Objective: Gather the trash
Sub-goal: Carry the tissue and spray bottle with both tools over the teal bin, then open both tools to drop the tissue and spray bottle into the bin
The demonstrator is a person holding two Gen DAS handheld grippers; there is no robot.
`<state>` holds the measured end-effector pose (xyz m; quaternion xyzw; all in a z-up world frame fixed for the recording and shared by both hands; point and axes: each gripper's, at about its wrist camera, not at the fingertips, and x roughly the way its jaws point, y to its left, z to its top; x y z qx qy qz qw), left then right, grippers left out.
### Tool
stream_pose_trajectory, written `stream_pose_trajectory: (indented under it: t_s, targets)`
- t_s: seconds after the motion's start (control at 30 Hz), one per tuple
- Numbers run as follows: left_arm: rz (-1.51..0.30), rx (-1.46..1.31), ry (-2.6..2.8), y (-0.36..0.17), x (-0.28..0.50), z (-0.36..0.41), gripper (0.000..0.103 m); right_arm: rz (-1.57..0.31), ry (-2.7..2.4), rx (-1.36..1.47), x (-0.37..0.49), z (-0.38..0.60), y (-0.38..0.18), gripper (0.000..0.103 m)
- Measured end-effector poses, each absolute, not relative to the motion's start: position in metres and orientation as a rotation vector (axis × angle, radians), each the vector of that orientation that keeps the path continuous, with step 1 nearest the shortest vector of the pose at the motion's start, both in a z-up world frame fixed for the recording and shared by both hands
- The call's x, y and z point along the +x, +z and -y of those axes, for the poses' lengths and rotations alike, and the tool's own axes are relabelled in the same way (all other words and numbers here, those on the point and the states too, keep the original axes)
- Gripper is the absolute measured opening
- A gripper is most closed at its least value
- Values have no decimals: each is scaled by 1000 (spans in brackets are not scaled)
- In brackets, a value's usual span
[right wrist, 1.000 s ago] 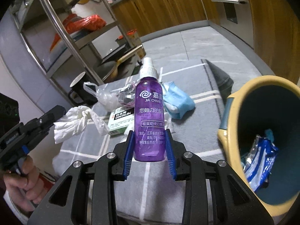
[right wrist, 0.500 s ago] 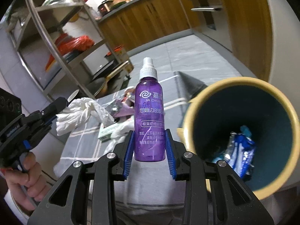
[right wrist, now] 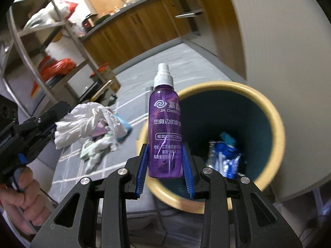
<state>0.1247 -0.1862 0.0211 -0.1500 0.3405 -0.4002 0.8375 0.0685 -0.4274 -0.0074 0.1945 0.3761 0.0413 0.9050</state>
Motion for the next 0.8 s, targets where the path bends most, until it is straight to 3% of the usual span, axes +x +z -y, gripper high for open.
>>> stream_pose_trajectory:
  t_s: [0.7, 0.8]
  targets:
    - [-978, -193, -800, -47, 140, 249, 4, -846, 5, 458, 70, 459, -34, 34]
    - [-980, -202, -797, -46, 141, 243, 12, -852, 6, 454, 72, 459, -35, 34]
